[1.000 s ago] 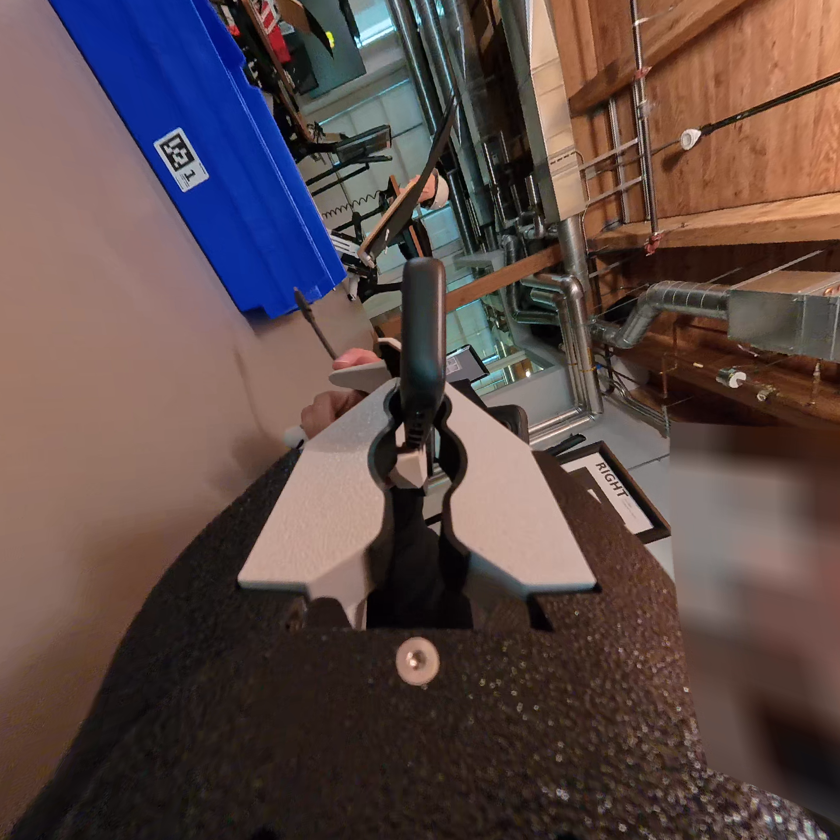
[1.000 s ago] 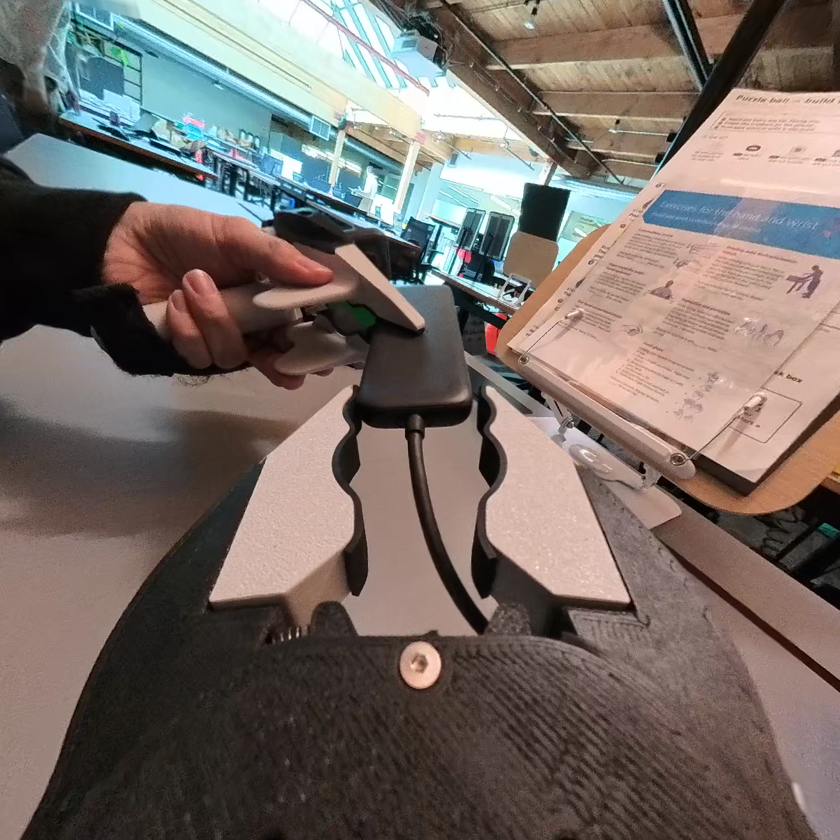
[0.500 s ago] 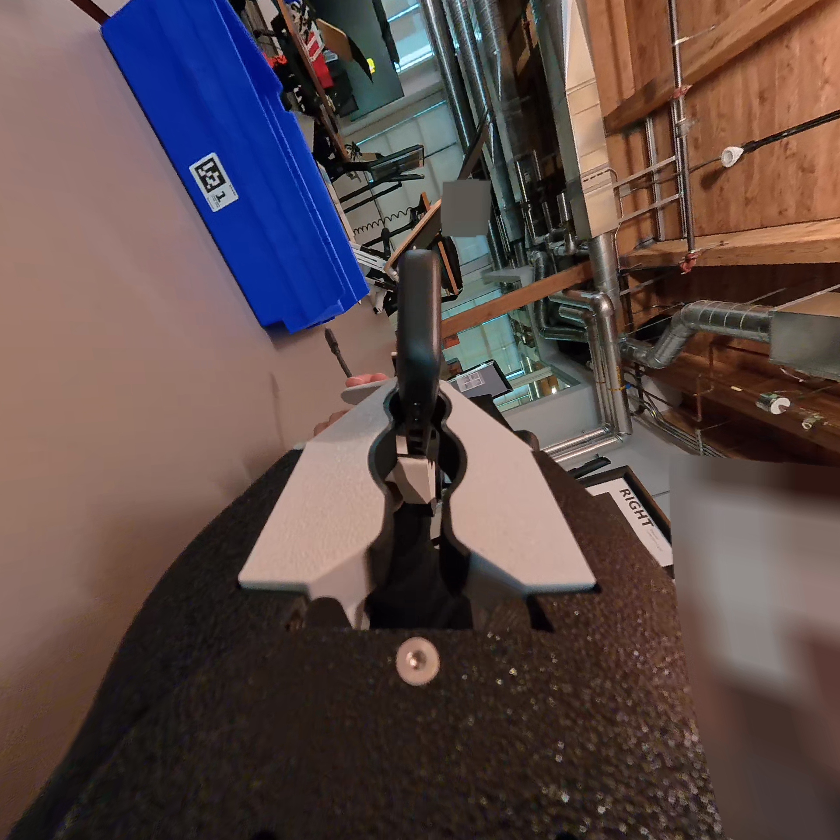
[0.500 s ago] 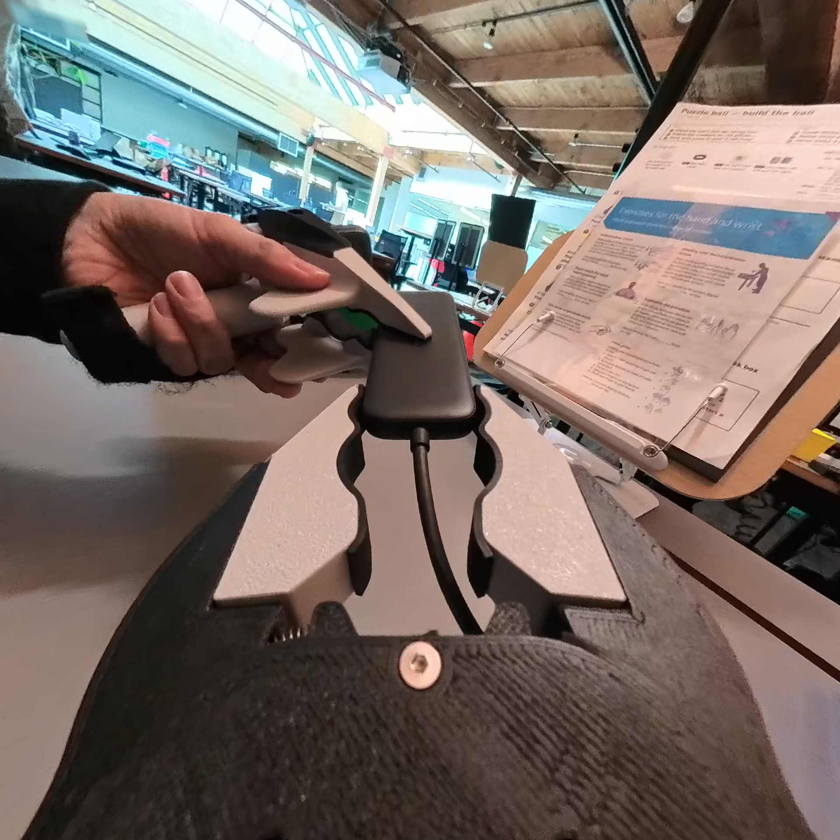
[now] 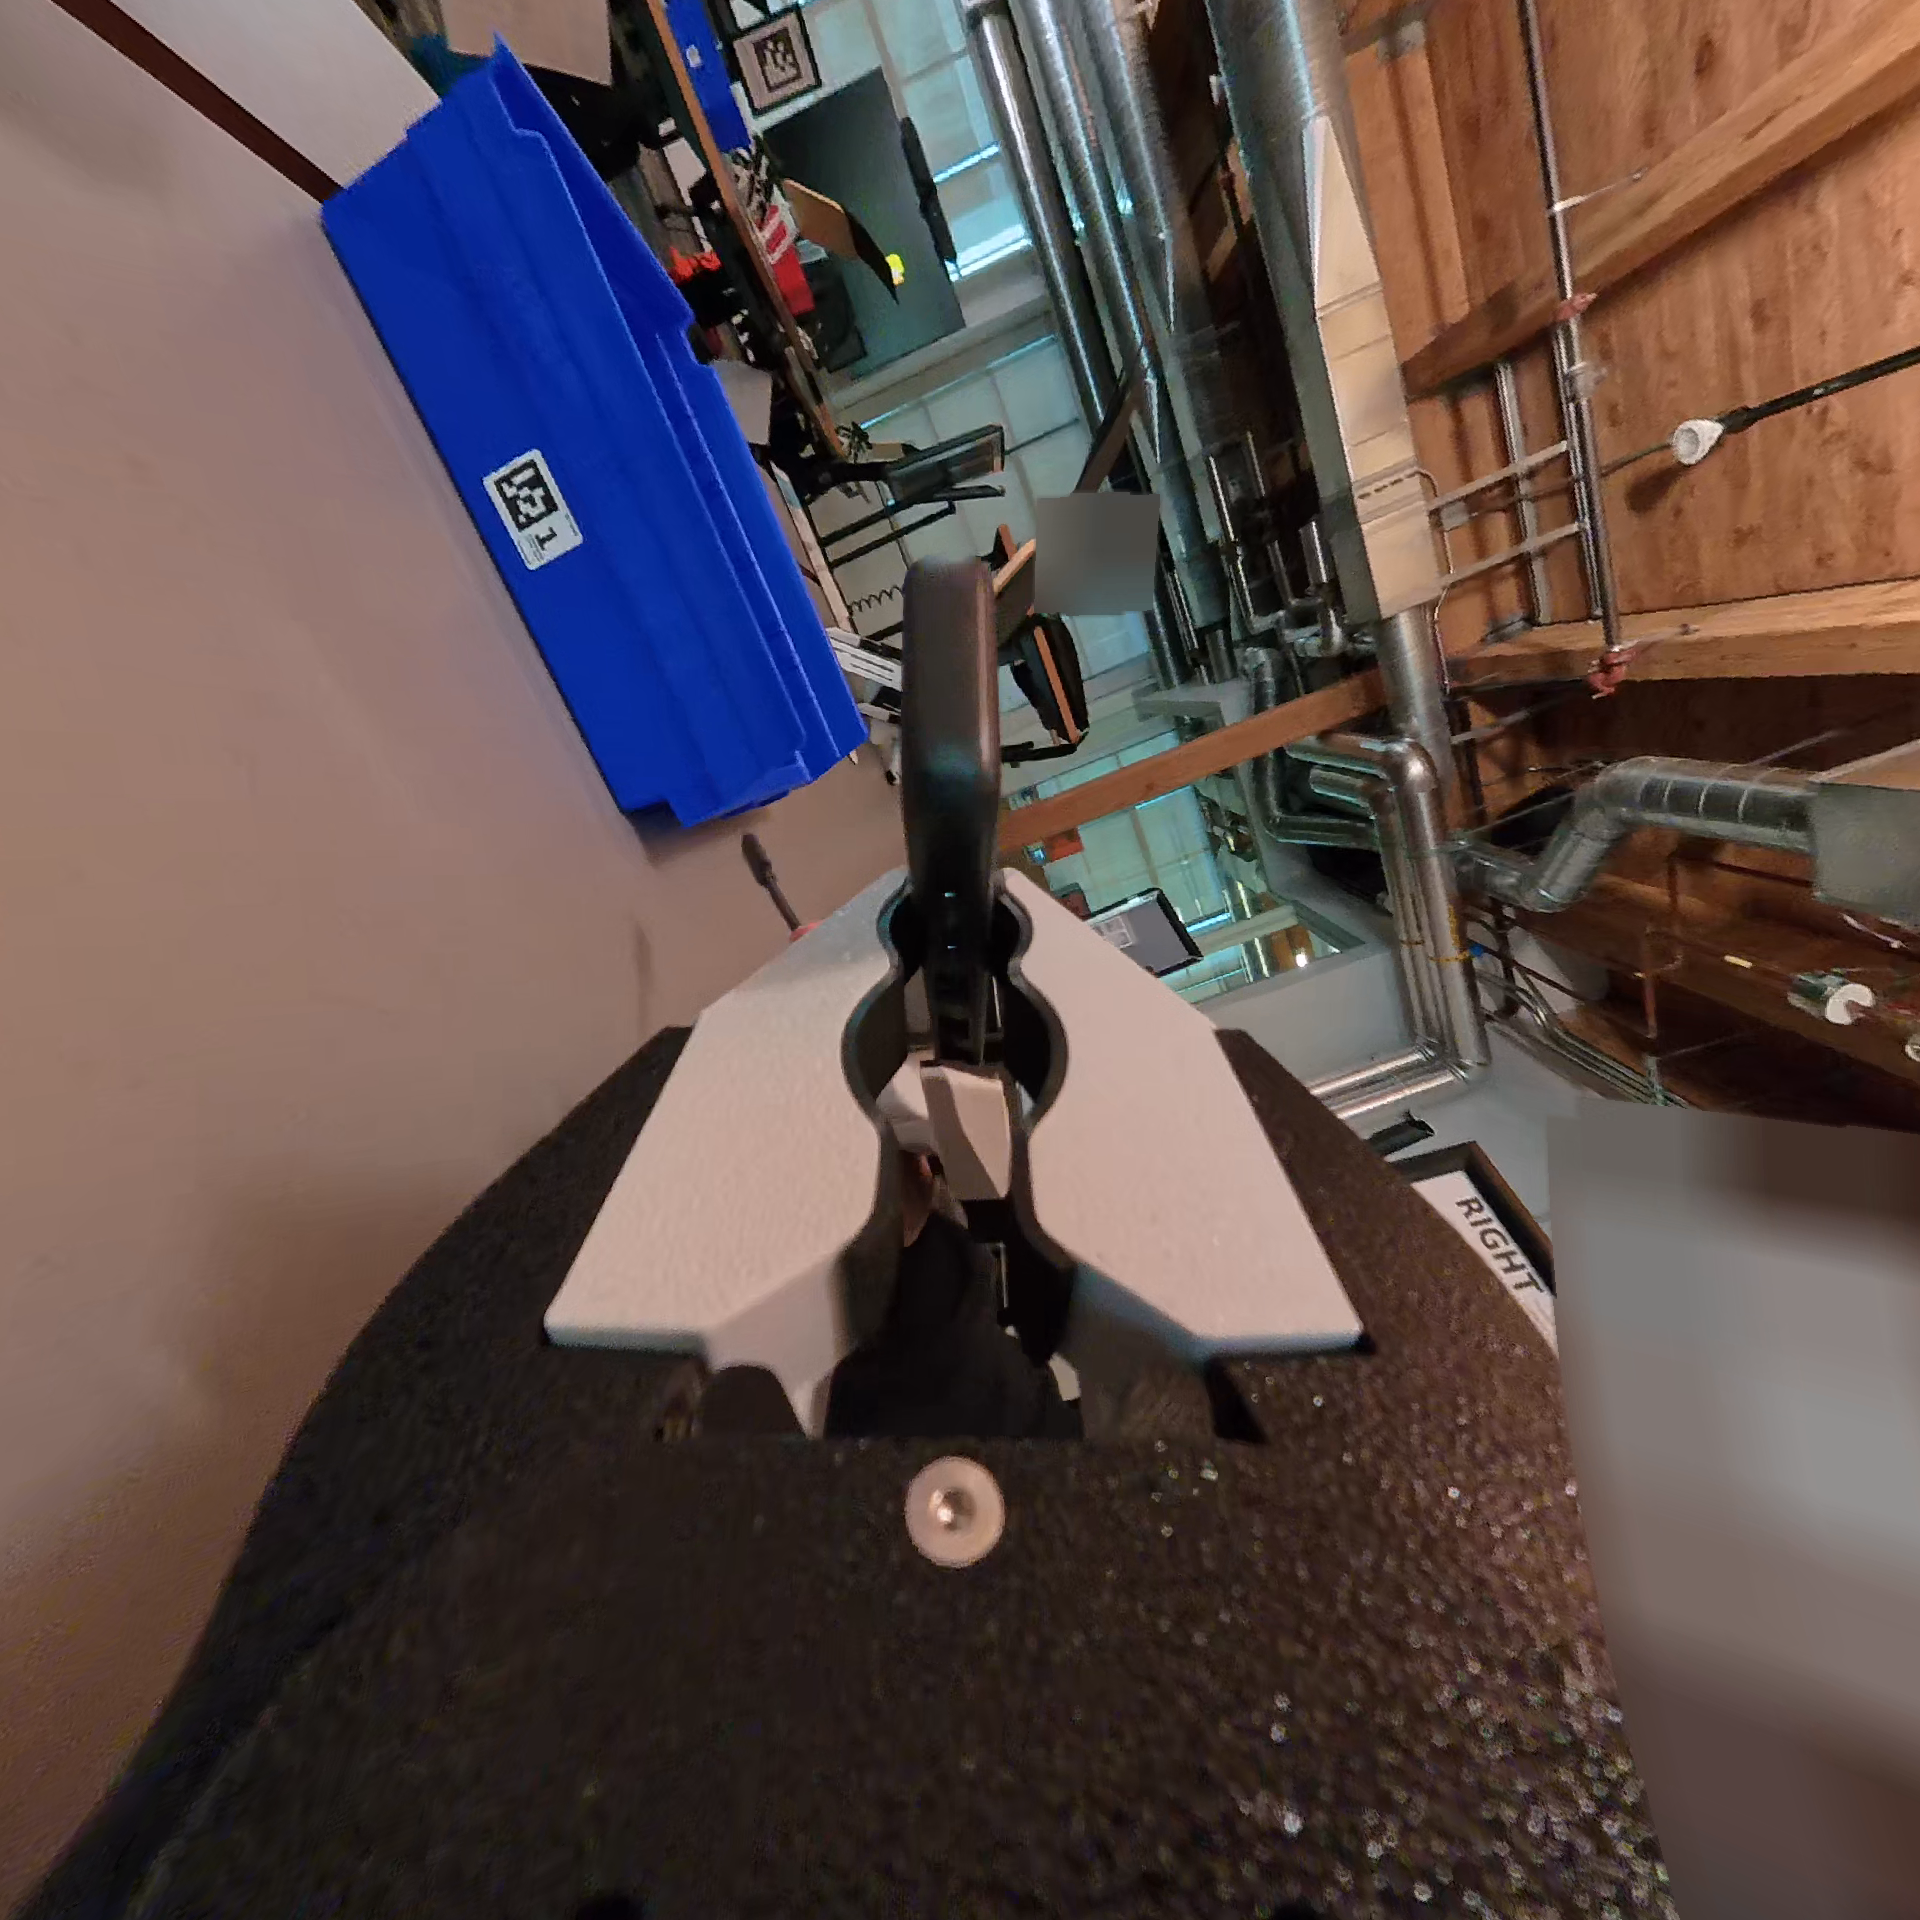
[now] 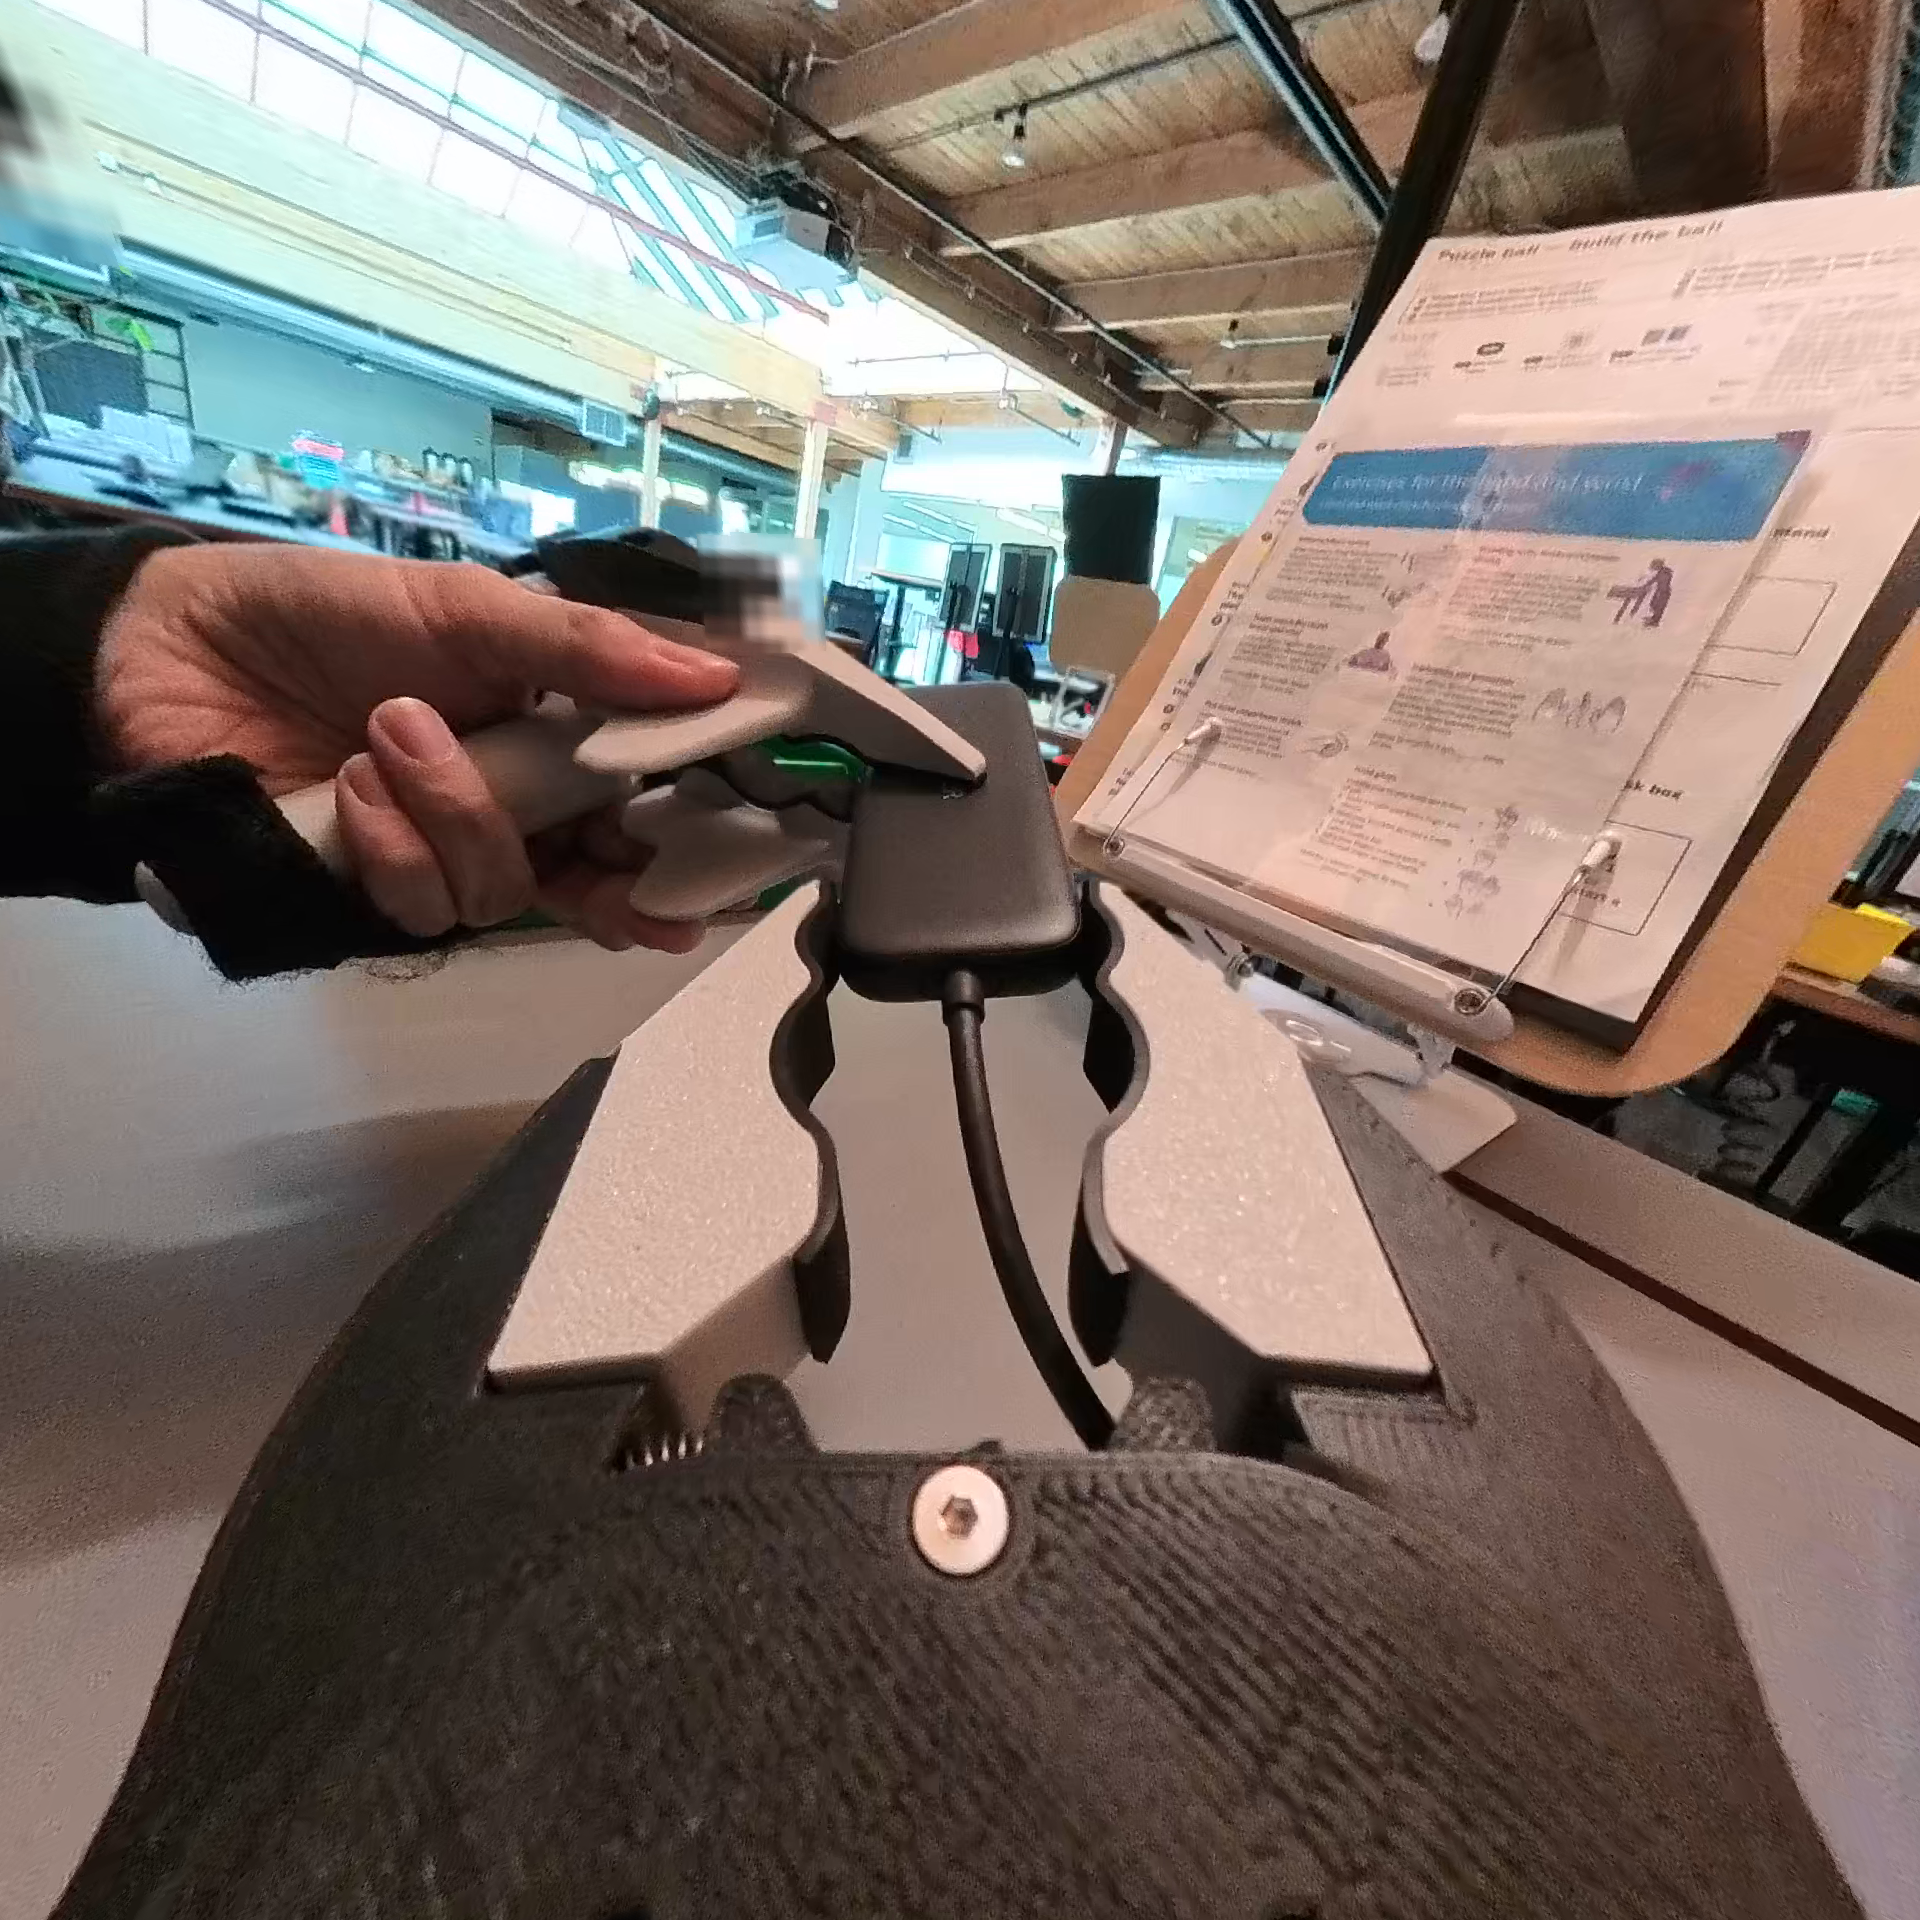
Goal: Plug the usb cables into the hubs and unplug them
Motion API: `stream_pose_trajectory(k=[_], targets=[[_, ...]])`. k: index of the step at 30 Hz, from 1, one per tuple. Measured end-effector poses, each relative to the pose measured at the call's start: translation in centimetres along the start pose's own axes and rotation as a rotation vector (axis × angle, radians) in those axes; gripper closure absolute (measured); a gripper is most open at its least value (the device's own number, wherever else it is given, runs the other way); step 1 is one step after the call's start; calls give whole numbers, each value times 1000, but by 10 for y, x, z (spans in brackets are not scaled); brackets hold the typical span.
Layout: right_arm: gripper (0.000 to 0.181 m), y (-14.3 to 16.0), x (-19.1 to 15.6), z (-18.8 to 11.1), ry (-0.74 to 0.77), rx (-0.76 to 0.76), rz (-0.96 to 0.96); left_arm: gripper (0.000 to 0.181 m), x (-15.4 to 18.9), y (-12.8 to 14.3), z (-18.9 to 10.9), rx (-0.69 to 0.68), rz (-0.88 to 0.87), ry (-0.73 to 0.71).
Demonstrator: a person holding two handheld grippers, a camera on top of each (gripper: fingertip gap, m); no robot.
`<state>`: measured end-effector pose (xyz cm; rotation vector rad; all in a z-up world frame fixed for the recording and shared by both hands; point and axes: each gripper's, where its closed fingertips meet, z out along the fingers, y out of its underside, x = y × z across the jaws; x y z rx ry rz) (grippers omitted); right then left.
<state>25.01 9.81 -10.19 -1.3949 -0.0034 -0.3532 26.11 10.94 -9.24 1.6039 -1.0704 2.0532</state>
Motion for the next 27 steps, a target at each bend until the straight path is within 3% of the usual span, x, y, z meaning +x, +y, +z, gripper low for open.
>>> stream_pose_trajectory(k=[15, 18, 21, 24, 27], targets=[[136, -9, 4, -3, 60, 13, -84, 172, 6, 0, 3, -5, -11, 19], [136, -12, 5, -4, 72, 30, 2, 167, 9, -3, 5, -4, 102, -22], [136, -15, 12, -6, 66, 70, 154, 152, 14, -18, -5, 80, 289, -108], [136, -10, 26, -10, 129, 43, 161, 144, 25, -33, -30, 154, 514, -231], [136, -6, 34, -14, 185, 18, 127, 137, 35, -46, -68, 139, 686, -384]])
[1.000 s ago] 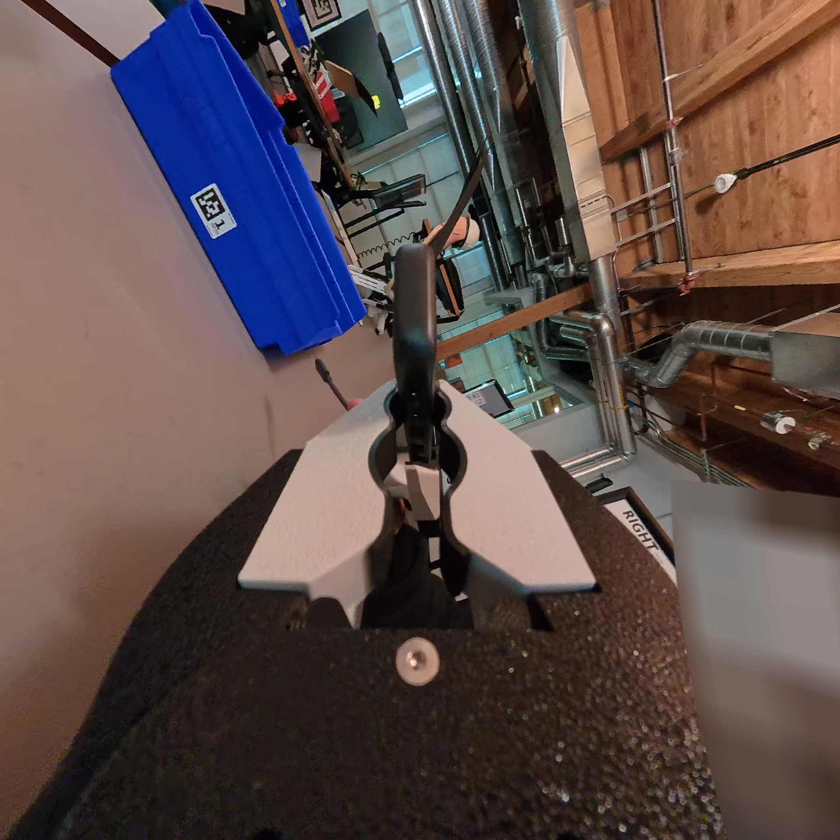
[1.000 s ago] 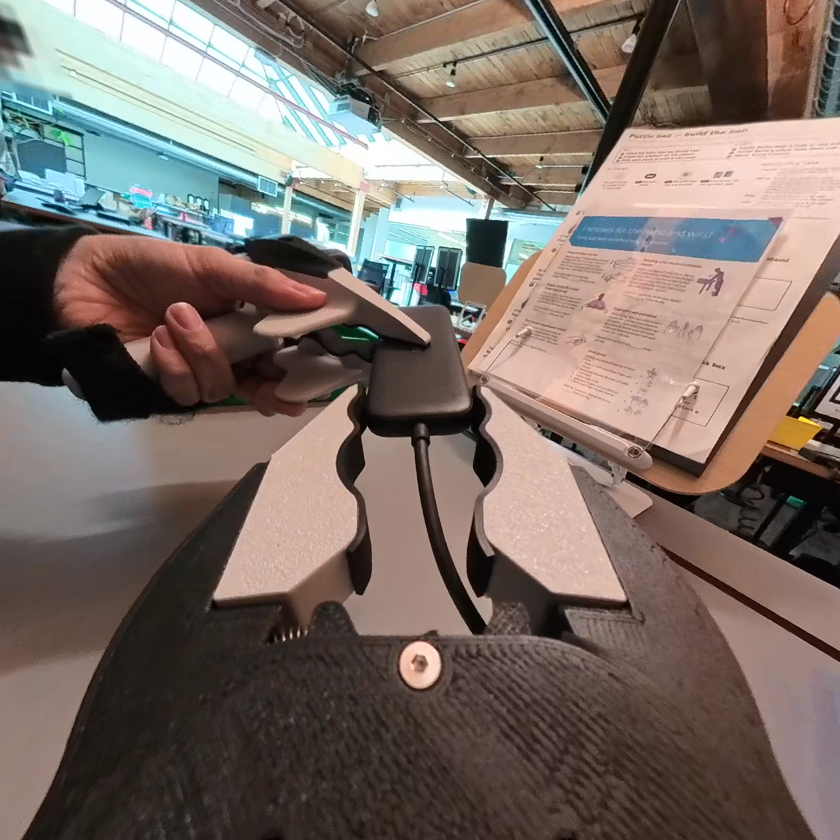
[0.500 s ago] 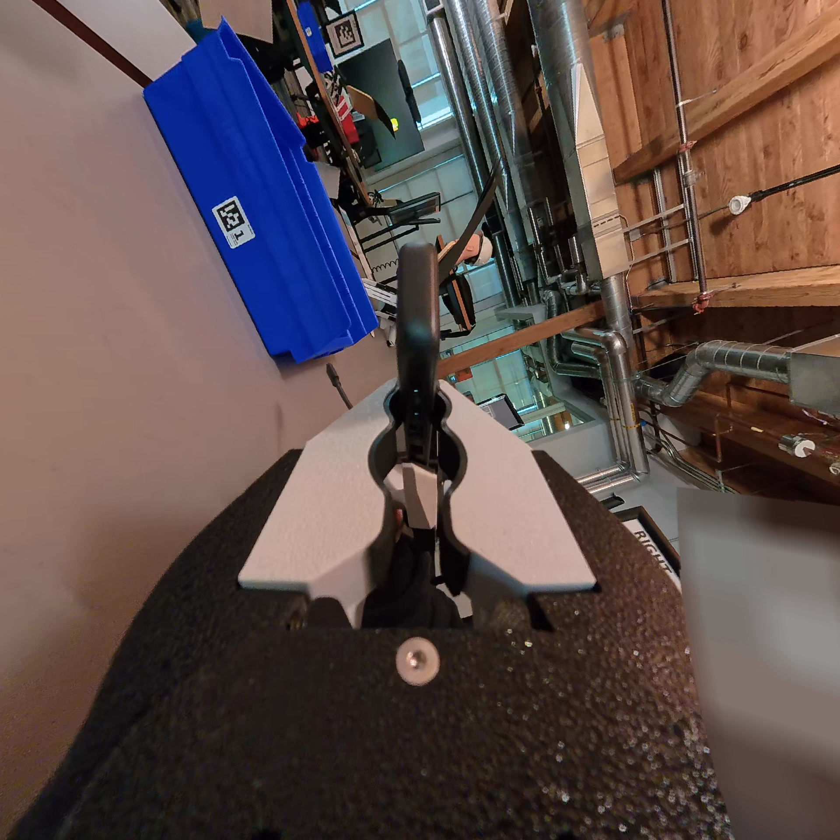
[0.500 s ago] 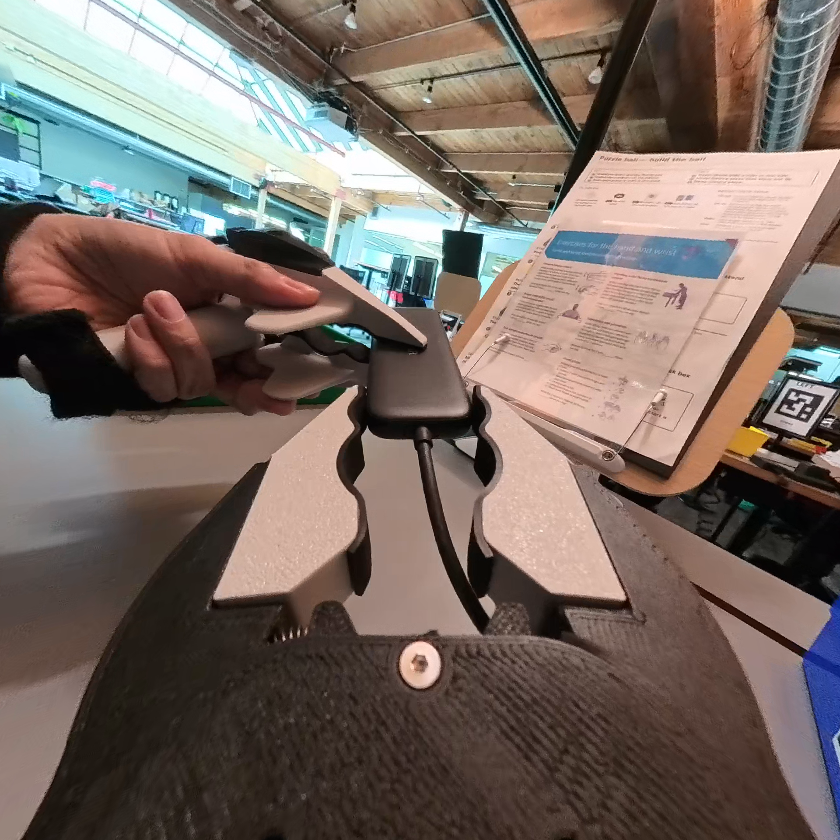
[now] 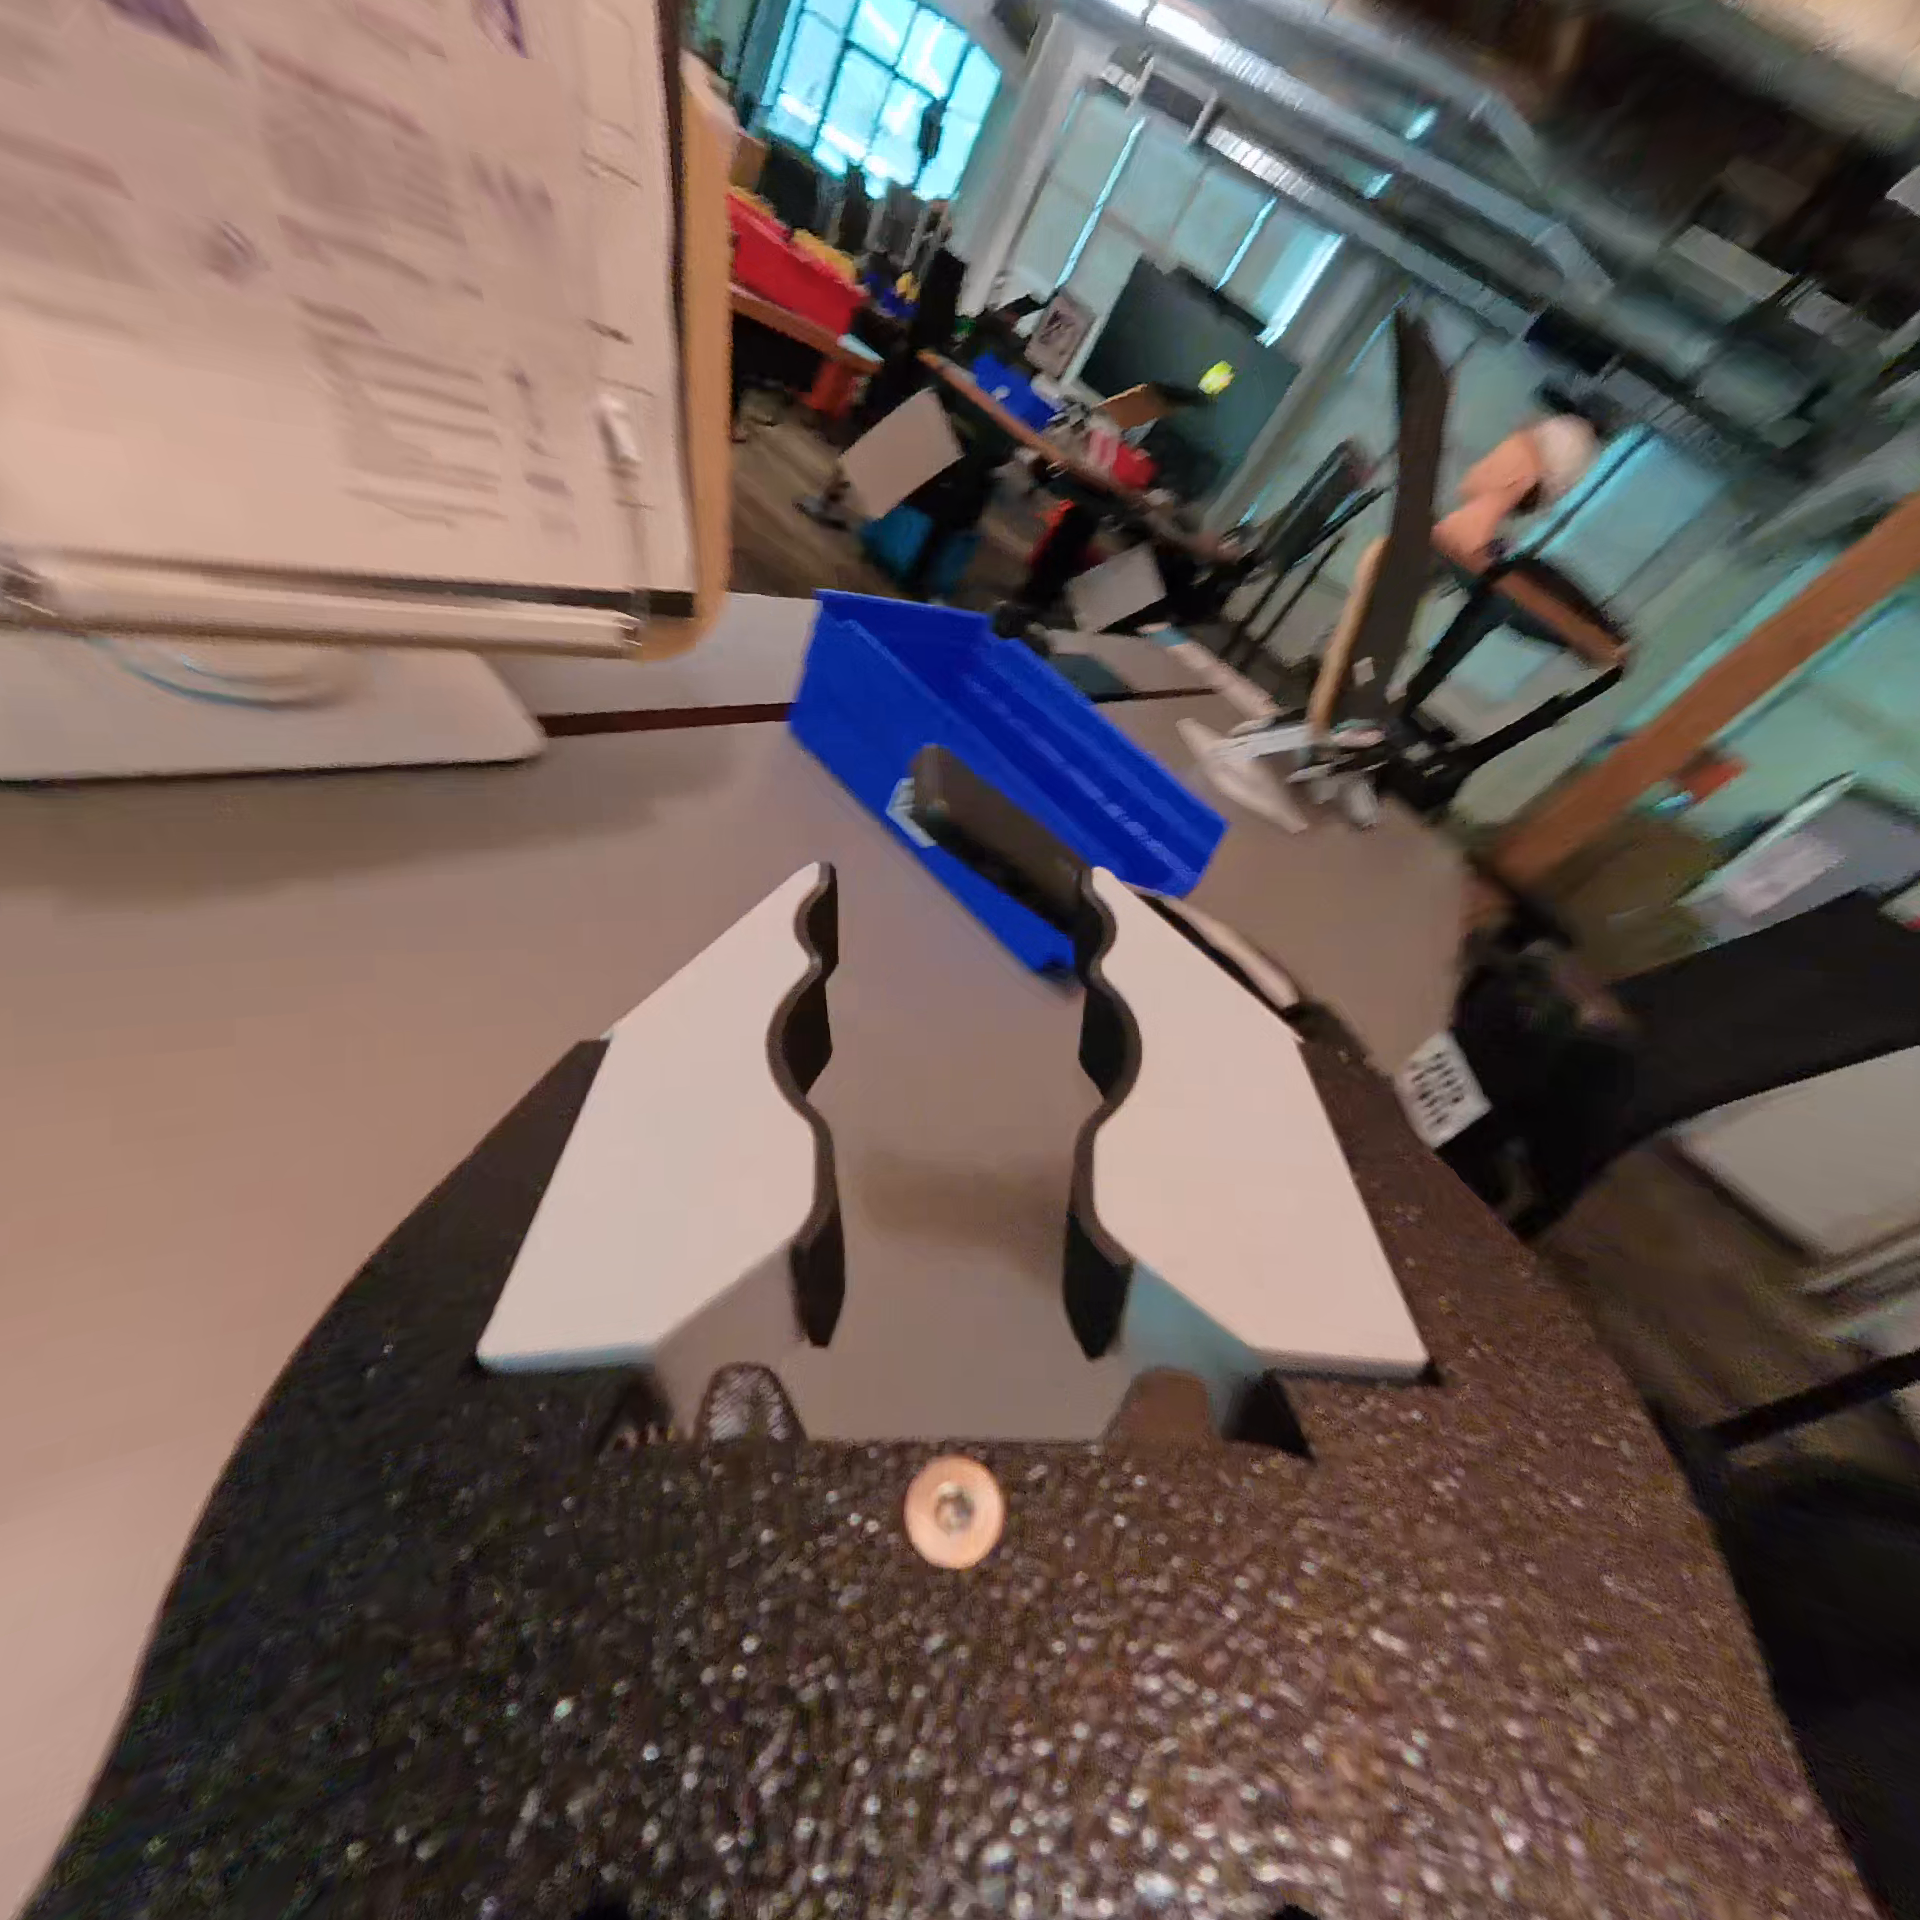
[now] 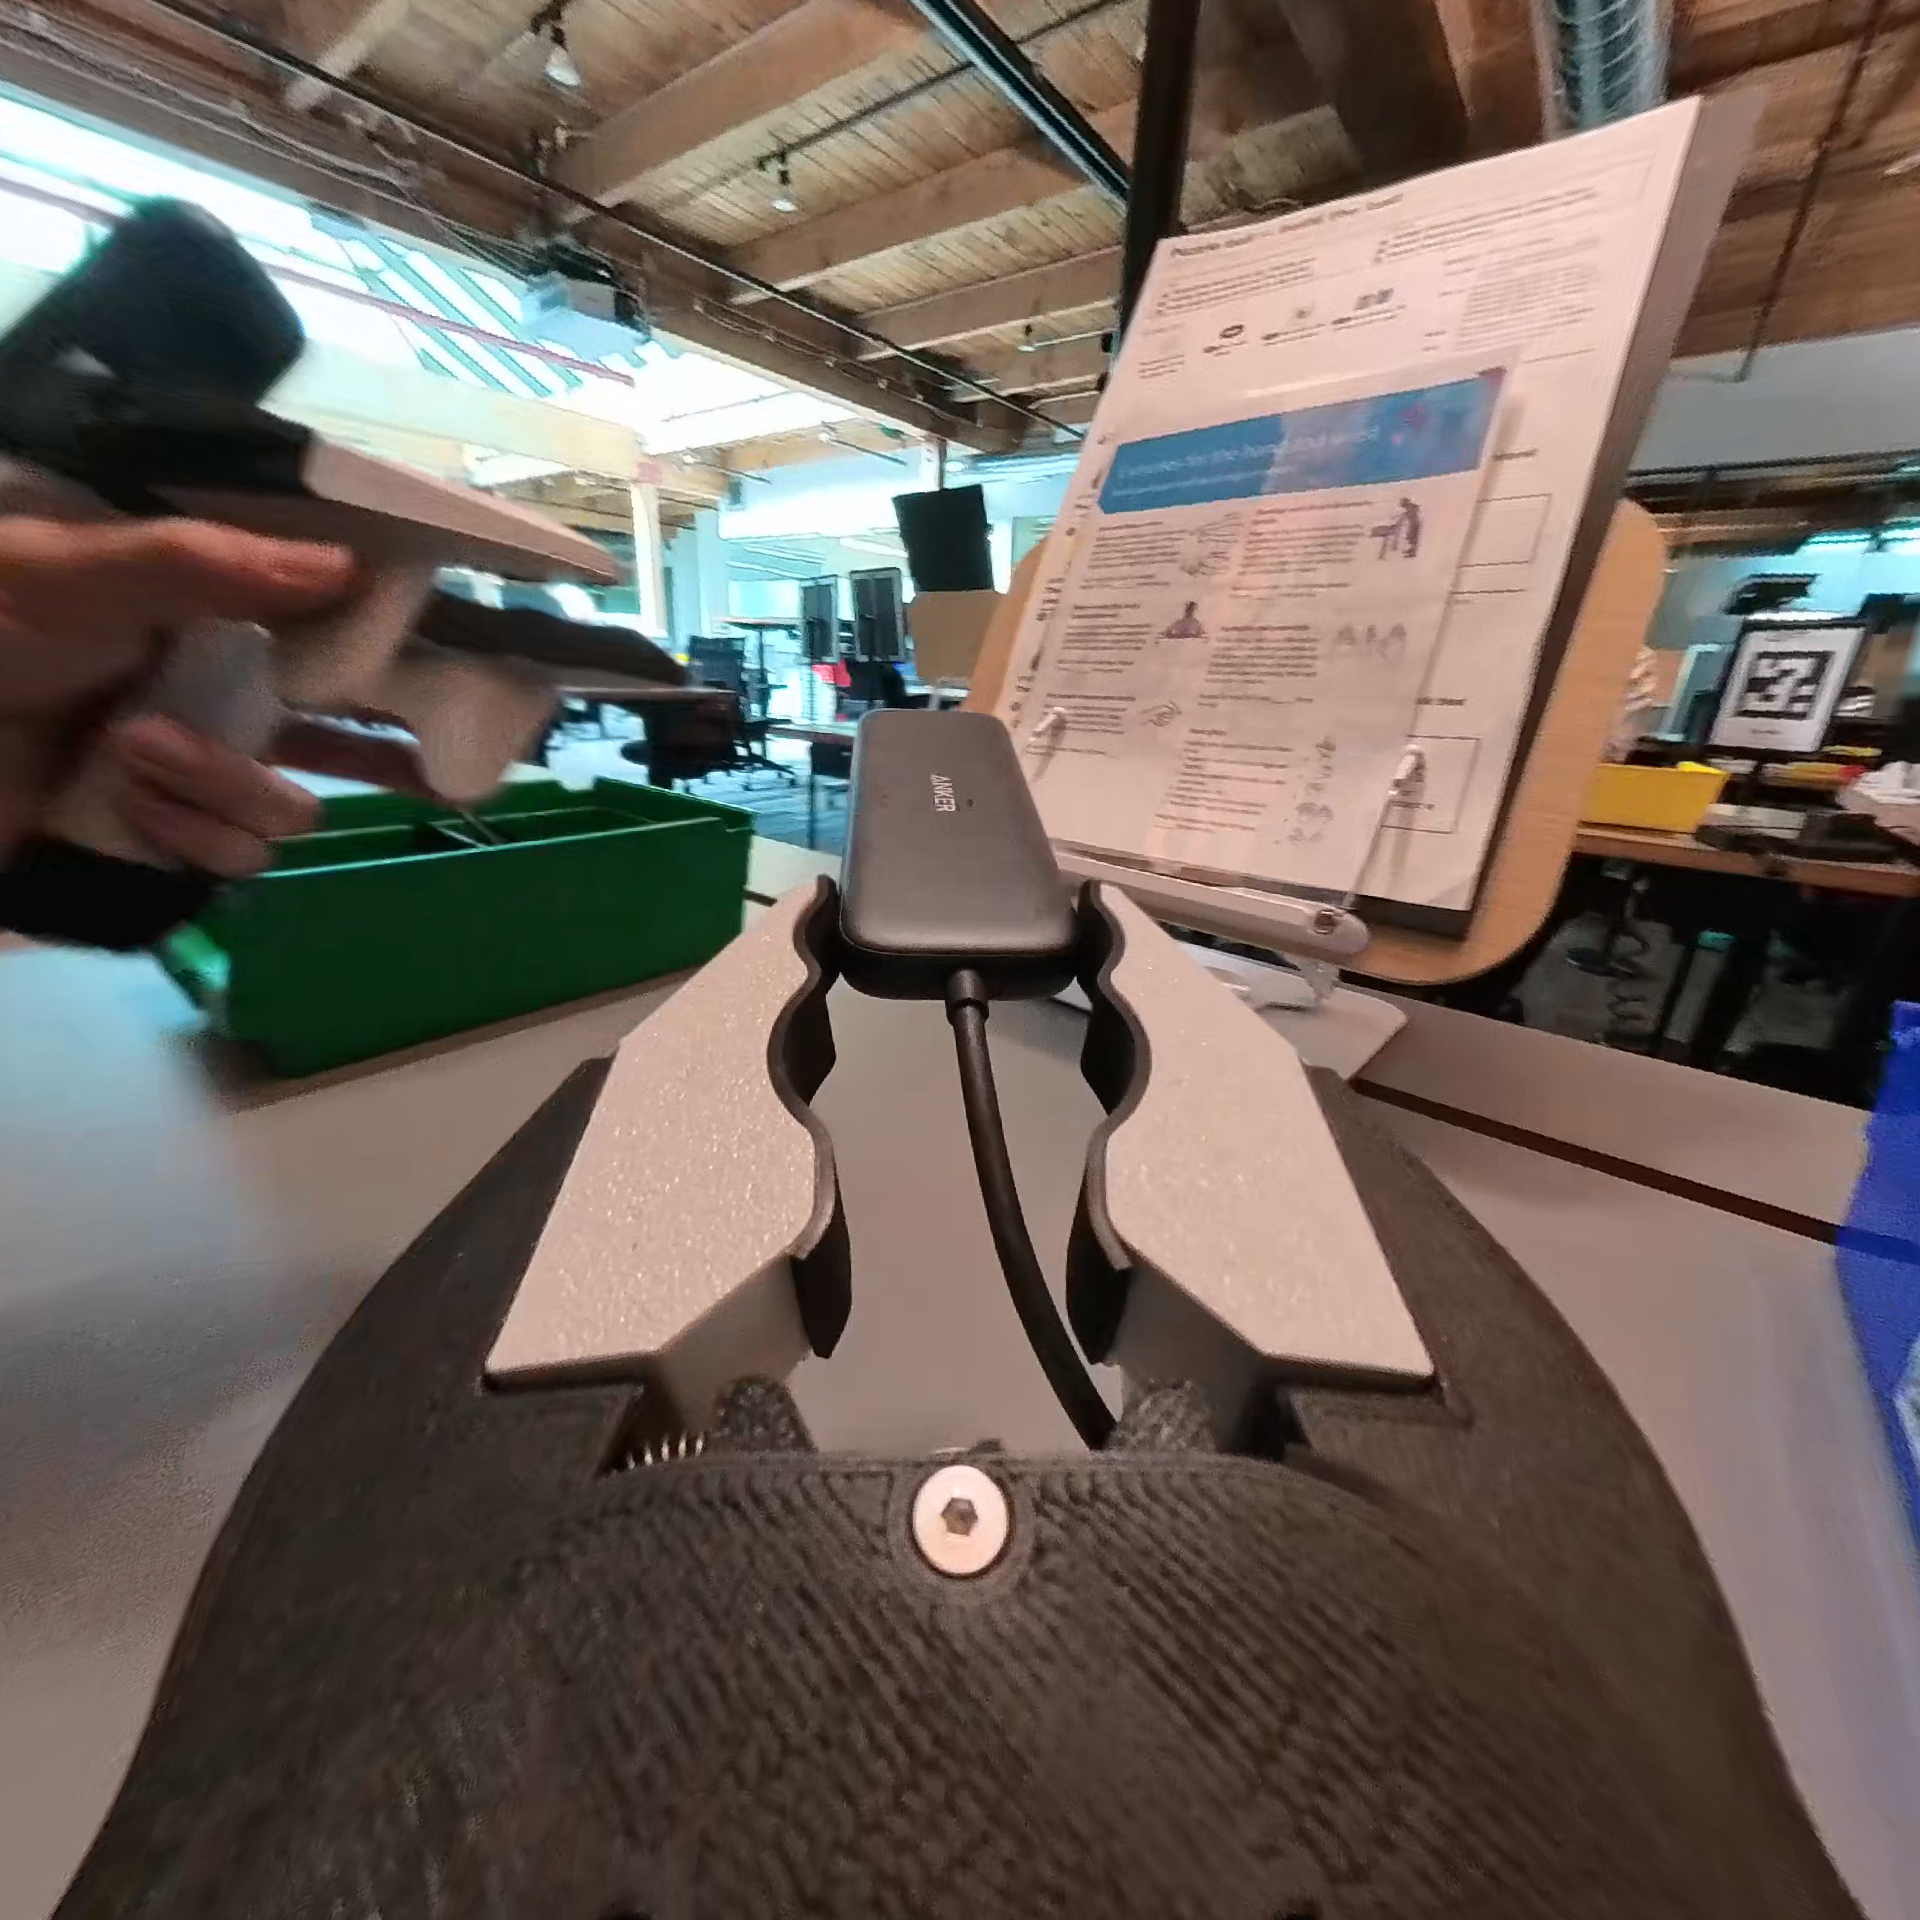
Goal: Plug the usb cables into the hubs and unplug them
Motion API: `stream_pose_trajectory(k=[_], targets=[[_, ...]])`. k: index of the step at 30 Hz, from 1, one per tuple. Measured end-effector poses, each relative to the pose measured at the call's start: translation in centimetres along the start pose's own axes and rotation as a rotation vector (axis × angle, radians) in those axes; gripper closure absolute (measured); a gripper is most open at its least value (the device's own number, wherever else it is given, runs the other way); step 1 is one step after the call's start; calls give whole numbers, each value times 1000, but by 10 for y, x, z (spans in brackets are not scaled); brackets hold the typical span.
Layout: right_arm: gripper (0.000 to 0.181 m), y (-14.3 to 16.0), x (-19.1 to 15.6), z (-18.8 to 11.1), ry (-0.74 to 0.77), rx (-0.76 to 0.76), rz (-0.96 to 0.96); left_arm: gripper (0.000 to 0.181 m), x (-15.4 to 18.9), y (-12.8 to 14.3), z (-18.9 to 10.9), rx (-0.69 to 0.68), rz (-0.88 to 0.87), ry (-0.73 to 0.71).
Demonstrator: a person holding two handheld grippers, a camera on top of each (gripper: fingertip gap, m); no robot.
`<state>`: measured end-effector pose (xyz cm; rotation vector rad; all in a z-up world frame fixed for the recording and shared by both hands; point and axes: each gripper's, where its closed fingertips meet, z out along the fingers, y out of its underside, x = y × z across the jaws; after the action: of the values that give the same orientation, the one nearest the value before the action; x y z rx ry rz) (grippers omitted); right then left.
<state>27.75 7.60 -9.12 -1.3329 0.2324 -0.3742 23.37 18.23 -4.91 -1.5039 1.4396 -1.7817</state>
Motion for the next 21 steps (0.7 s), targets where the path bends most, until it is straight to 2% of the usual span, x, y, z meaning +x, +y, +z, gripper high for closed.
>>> stream_pose_trajectory(k=[2, 4, 6, 9, 11, 16, 18, 21], targets=[[136, 0, 6, -1, 46, -11, -45, 138, -22, -17, -32, -36, 115, -122], [136, 1, 11, -2, 76, -21, -71, 138, -58, -34, -68, -105, 238, -292], [136, 2, 15, -3, 91, -23, -78, 138, -106, -39, -110, -259, 339, -489], [136, 3, 22, -5, 111, -23, -69, 138, -175, -24, -177, -570, 358, -736], [136, 5, 25, -6, 112, -26, -67, 137, -210, -9, -209, -683, 269, -833], [136, 13, 30, -7, 126, -49, -57, 136, -258, 47, -239, -776, -39, -873], [136, 16, 29, -7, 123, -60, -65, 136, -268, 63, -236, -769, -80, -867], [136, 19, 28, -7, 120, -72, -76, 135, -280, 91, -238, -859, -106, -894]])
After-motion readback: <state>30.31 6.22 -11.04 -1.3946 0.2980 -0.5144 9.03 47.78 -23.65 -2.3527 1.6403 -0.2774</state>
